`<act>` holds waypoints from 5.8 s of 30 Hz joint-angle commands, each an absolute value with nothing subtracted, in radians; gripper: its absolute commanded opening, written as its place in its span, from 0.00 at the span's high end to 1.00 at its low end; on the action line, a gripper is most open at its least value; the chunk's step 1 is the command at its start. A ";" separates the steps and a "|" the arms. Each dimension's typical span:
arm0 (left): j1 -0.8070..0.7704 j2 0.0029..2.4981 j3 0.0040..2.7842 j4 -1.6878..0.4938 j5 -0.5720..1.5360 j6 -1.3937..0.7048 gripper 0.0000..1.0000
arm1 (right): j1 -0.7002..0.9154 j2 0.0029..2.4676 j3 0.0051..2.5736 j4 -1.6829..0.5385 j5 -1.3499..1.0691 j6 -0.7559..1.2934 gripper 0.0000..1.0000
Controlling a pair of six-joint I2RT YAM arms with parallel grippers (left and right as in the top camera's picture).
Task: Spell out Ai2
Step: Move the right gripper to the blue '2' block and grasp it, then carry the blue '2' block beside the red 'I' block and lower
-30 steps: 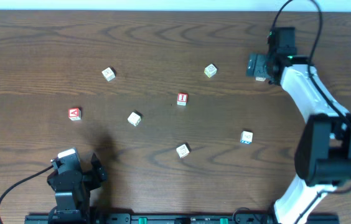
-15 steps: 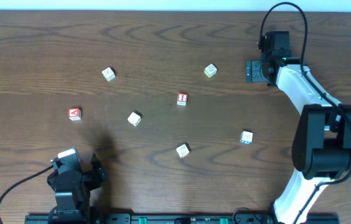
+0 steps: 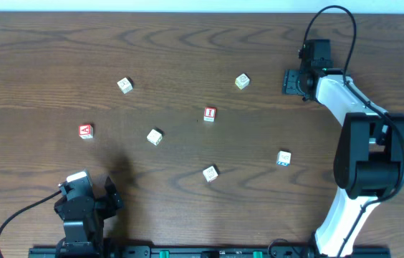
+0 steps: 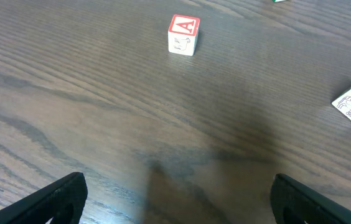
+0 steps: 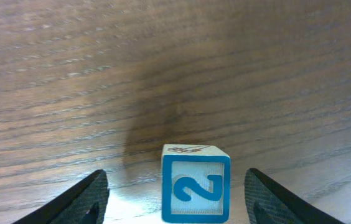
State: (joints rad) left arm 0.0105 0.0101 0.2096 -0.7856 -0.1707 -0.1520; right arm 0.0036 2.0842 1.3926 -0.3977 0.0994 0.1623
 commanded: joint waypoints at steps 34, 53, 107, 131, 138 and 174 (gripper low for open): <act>0.013 0.005 0.184 -0.826 -0.174 -0.138 0.05 | 0.037 2.098 1.396 -0.377 -0.030 0.725 0.99; 0.013 0.005 0.184 -0.826 -0.174 -0.138 0.05 | 0.508 2.020 1.678 -0.819 0.410 0.946 0.98; 0.013 0.005 0.184 -0.826 -0.174 -0.138 0.05 | 0.534 2.065 1.554 -0.787 0.228 1.776 0.99; 0.013 0.005 0.184 -0.826 -0.174 -0.138 0.05 | 0.570 2.119 1.554 -0.827 0.241 1.940 0.98; 0.013 0.005 0.184 -0.826 -0.174 -0.138 0.05 | 0.569 2.119 1.554 -0.826 0.281 1.940 0.82; 0.013 0.005 0.184 -0.826 -0.174 -0.138 0.05 | 0.561 2.121 1.554 -0.781 0.382 1.610 0.62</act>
